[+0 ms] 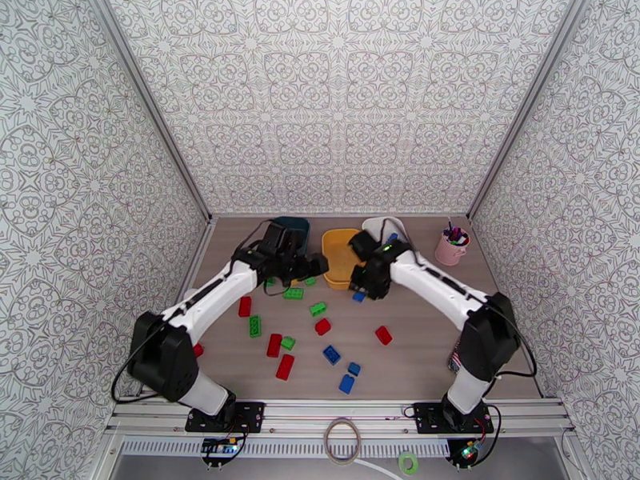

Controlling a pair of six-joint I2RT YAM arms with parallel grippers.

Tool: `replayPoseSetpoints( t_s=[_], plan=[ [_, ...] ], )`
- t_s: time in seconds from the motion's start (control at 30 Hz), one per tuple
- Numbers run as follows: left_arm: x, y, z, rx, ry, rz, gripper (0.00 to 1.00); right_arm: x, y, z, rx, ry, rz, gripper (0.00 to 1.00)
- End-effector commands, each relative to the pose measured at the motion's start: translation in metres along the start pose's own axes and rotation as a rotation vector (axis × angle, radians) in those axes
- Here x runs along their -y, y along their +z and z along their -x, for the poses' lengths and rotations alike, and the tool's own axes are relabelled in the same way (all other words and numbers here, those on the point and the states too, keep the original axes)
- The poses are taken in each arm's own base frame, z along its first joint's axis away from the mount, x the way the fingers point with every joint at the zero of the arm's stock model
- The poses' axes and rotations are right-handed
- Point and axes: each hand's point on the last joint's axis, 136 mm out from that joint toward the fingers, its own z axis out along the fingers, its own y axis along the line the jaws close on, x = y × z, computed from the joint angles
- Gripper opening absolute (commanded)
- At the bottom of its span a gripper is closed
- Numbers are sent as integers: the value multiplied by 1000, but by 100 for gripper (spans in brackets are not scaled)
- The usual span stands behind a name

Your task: Sort the legos into containers by color

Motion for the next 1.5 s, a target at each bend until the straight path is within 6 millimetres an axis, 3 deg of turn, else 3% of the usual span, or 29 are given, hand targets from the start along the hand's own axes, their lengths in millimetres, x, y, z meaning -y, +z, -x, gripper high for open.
replayPoseSetpoints(
  t_s=[0.0,0.2,0.47,0.6,0.73,0.9,1.0,1.07,1.33,1.47],
  plan=[
    [35,15,20,2,80,-58,99,7,-19,41,52,6,37,26],
    [70,46,52,-16,173,-54,99,21,-16,112,82,130,130,24],
    [93,79,84,-12,179,-58,99,22,0,177,63,181,177,23],
    [87,97,87,-25,157,-37,99,21,9,202,57,198,187,23],
    [83,100,88,-19,140,-18,99,24,15,221,64,211,192,25],
    [77,87,88,-2,139,40,99,32,28,225,40,226,184,29],
    [71,82,83,3,151,71,99,32,29,227,48,202,181,38],
    [73,66,81,19,161,76,99,34,27,226,50,192,172,44],
    [49,29,54,32,166,151,99,36,-1,214,87,154,170,53],
    [31,12,34,38,141,175,99,27,-21,191,103,86,163,53]
  ],
)
